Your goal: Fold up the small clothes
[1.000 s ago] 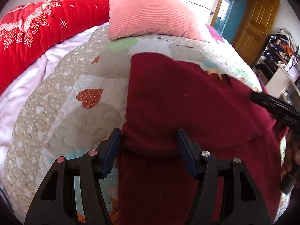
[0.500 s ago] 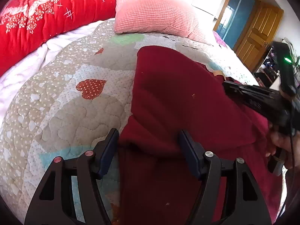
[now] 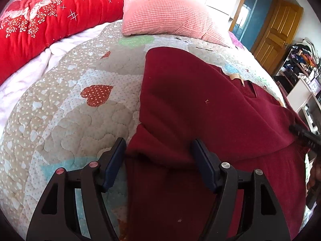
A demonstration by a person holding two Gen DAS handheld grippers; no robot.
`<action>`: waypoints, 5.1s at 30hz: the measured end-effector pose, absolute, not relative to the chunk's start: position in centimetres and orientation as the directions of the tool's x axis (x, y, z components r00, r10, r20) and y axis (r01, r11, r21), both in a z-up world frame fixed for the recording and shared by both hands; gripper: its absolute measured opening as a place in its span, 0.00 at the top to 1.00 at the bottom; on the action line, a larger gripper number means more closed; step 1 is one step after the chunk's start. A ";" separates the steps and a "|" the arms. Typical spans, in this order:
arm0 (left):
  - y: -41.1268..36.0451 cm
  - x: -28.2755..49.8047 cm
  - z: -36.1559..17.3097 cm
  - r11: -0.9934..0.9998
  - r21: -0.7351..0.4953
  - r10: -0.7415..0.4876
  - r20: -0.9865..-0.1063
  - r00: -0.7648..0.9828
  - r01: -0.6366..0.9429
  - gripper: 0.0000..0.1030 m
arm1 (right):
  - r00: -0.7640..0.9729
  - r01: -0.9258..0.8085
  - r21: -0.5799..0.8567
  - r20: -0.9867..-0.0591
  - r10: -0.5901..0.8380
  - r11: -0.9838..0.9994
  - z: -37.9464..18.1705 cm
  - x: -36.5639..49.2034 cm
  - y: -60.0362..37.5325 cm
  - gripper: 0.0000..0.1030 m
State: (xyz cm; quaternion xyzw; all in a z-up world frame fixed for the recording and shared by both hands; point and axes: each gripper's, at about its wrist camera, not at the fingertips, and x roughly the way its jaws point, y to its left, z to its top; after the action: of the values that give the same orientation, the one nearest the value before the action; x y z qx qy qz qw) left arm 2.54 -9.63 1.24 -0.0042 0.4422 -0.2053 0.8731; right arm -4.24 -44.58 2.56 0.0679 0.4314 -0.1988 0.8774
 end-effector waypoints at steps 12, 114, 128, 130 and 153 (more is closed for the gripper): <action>-9.7 1.7 4.8 0.931 -0.186 -0.343 -0.740 0.578 0.314 0.32 | 0.626 0.416 0.084 -0.749 -0.218 0.905 5.4 -6.7 -45.2 0.62; -18.7 0.2 15.9 0.792 -0.309 -0.591 -0.600 0.538 0.526 0.93 | 0.766 0.291 0.428 -0.641 0.060 0.855 7.2 -18.5 -47.6 0.53; -9.9 3.8 4.8 0.927 -0.255 -0.367 -0.762 0.533 0.275 0.93 | 0.701 0.319 0.414 -0.709 0.082 0.853 5.3 -13.7 -45.2 0.53; -9.9 3.7 4.6 0.926 -0.263 -0.372 -0.764 0.528 0.272 0.93 | 0.697 0.333 0.381 -0.716 0.048 0.862 5.2 -13.5 -45.2 0.53; -12.5 3.4 3.1 0.915 -0.251 -0.385 -0.781 0.491 0.317 0.91 | 0.585 0.471 0.158 -0.793 -0.173 0.868 4.5 -7.1 -48.4 0.67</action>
State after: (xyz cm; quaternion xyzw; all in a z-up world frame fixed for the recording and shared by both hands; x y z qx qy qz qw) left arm 3.40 -12.52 3.14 -0.0368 0.4615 -0.2033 0.8628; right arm -7.09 -48.36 4.47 0.1789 0.4168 -0.1844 0.8719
